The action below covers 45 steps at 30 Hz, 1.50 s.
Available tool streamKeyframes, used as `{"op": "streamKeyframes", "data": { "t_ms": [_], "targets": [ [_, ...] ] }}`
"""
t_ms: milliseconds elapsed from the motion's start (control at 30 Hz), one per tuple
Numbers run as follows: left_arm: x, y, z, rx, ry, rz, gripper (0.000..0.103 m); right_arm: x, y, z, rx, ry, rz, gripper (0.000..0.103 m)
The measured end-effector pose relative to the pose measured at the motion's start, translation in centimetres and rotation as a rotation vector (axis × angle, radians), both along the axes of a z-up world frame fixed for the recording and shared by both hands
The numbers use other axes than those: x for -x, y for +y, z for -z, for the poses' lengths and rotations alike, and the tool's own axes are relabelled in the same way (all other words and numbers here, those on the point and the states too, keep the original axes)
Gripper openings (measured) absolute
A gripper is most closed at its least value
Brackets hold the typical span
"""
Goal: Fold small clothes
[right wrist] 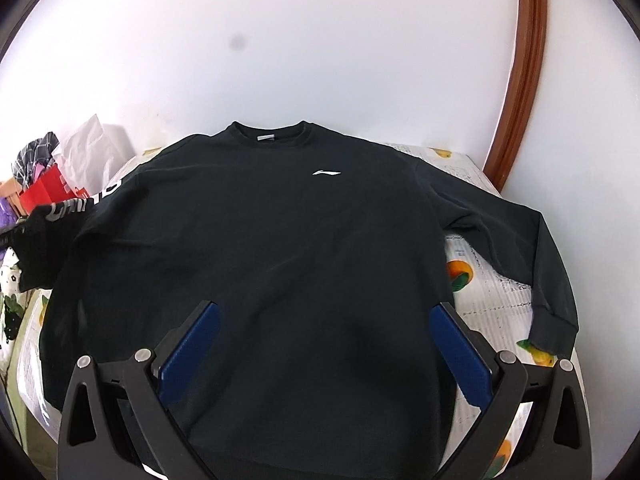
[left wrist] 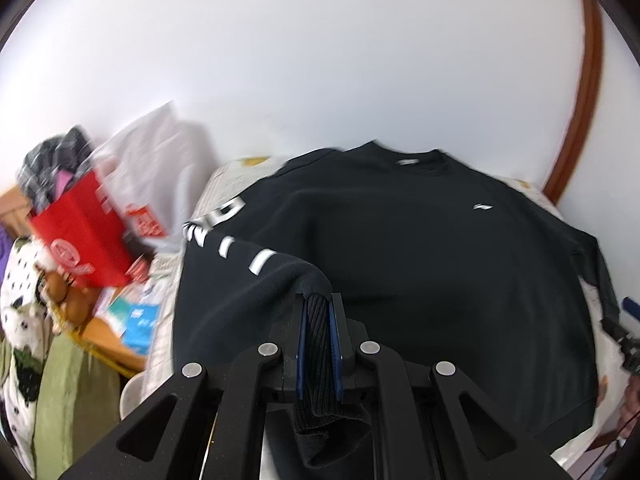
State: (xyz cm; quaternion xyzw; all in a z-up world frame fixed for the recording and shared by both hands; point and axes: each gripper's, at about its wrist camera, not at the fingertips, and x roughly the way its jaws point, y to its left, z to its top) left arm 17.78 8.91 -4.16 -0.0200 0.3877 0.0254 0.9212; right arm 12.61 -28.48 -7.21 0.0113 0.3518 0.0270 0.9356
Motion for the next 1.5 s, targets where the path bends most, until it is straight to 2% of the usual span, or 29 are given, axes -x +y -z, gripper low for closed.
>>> {"op": "streamKeyframes", "data": {
  "t_ms": [133,400,733,900,967,1033,1067,1300,1400,1467,1500],
  "targets": [
    [-1.7,-4.0,-1.3,-0.017,-0.02,0.055,0.01,-0.3,-2.1,0.5,-0.019,0.004,0.006,0.103],
    [-5.1,-10.6,-2.2,0.024,-0.019,0.126,0.01,-0.5,-6.2,1.5,-0.047,0.014,0.034,0.102],
    [-8.6,-19.1,-0.3,0.03,0.005,0.239,0.01,-0.6,-9.5,3.5,-0.074,0.046,0.077,0.102],
    [-9.7,-21.2,0.6,0.038,0.025,0.286,0.012,-1.4,-9.3,4.3,-0.085,0.071,0.082,0.102],
    [-9.7,-21.1,0.7,0.055,0.029,0.298,0.018,-1.8,-8.8,4.3,-0.083,0.075,0.076,0.102],
    [-9.4,-20.7,0.6,0.059,0.012,0.296,0.038,-2.3,-8.0,4.2,-0.077,0.076,0.065,0.102],
    [-9.3,-20.3,0.5,0.053,0.001,0.291,0.045,-2.5,-7.5,4.1,-0.074,0.076,0.056,0.102],
    [-8.6,-14.0,0.7,0.046,-0.004,0.195,0.052,-4.9,-1.7,2.9,-0.046,0.06,-0.039,0.101],
    [-8.0,-9.6,1.5,0.046,0.012,0.125,0.053,-6.6,1.0,2.9,-0.047,0.062,-0.079,0.09],
    [-7.4,-6.3,2.3,0.033,0.027,0.066,0.053,-8.4,2.6,3.4,-0.052,0.09,-0.092,0.073],
    [-7.3,-5.2,2.6,0.025,0.034,0.046,0.053,-9.3,3.1,3.8,-0.064,0.113,-0.098,0.071]
  ]
}}
